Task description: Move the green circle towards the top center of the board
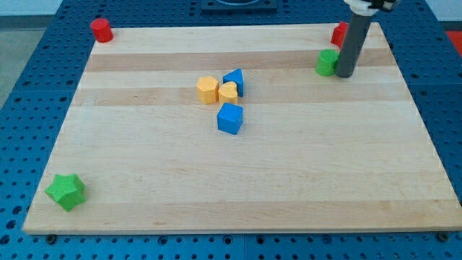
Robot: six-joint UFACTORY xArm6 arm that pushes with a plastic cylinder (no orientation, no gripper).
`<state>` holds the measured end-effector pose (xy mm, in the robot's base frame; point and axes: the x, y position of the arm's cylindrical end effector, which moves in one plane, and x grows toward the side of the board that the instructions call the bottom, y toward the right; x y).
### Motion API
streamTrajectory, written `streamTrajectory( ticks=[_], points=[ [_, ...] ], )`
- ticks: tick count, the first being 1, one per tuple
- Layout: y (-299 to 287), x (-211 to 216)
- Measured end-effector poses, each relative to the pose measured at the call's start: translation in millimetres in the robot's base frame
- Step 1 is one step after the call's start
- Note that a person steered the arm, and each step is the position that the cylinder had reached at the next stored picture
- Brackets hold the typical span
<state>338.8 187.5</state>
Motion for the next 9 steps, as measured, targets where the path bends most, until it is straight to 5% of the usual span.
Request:
streamTrajectory(
  ticks=[9],
  points=[
    [-48, -56]
  ],
)
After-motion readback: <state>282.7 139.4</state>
